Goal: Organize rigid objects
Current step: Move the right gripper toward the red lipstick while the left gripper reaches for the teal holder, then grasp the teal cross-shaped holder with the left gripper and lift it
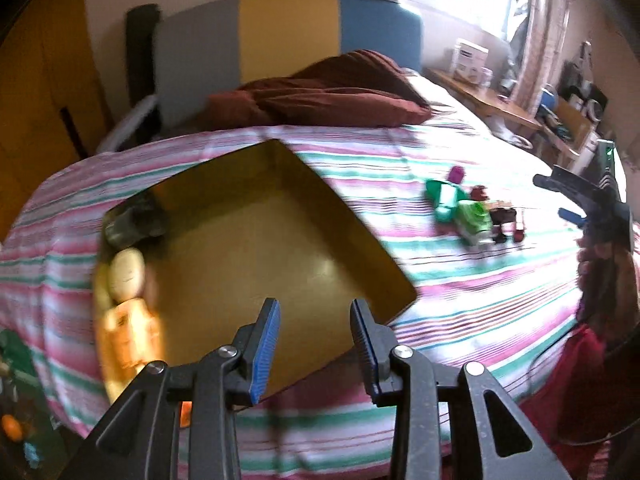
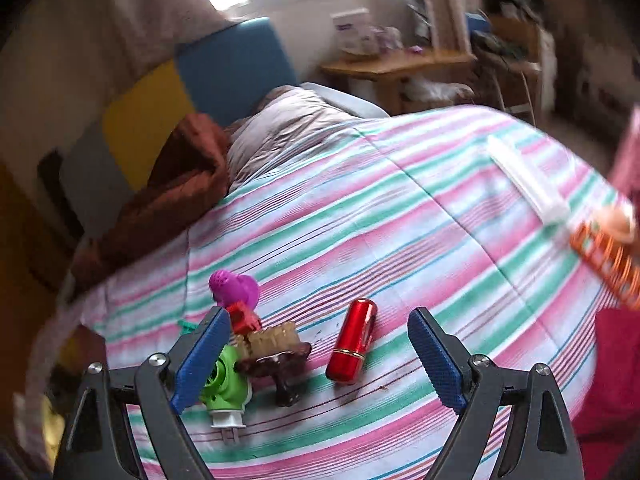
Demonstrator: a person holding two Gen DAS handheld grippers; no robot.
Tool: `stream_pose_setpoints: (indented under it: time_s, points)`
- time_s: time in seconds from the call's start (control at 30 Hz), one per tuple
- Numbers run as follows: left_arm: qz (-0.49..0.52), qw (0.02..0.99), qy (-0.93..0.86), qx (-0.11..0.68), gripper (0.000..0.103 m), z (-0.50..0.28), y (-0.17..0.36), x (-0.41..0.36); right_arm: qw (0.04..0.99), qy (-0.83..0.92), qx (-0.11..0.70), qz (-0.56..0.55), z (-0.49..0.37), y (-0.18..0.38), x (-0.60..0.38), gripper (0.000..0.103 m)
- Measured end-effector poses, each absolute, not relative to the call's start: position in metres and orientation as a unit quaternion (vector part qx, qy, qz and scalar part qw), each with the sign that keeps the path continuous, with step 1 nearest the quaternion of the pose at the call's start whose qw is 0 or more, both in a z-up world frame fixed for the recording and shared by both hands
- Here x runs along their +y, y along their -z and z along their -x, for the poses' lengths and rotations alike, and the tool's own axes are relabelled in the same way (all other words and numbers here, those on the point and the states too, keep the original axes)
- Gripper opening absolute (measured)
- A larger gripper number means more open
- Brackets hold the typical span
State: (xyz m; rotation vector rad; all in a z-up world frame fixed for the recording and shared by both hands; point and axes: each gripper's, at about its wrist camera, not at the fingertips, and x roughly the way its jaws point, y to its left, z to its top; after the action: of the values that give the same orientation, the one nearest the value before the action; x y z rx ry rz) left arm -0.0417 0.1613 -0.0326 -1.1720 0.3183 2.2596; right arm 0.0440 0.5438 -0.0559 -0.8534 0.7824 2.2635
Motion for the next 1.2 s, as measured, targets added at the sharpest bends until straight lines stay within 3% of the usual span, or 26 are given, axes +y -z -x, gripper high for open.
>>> stream_pose_setpoints:
  time_s: [0.4,0.77,1.07,1.2]
  points:
    - [0.466,0.363,-0.793,0.153,0.036,0.066,0.042,0.282,0.275,-0.832,0.355,0.327,-0.049,0.066,0.553,0.092]
    - [0.496,0.415,-0.744,0.167,0.036,0.111,0.076,0.387,0.251,-0.838,0.356,0.328,-0.046,0.065,0.550,0.093]
    - [0.506,0.424,-0.726,0.193,0.036,0.131,0.108,0.438,0.244,-0.835,0.378,0.319,-0.048,0.066,0.555,0.093]
    - [0.527,0.417,-0.718,0.183,0.031,0.140,0.125,0.439,0.248,-0.836,0.375,0.313,-0.050,0.065,0.556,0.093]
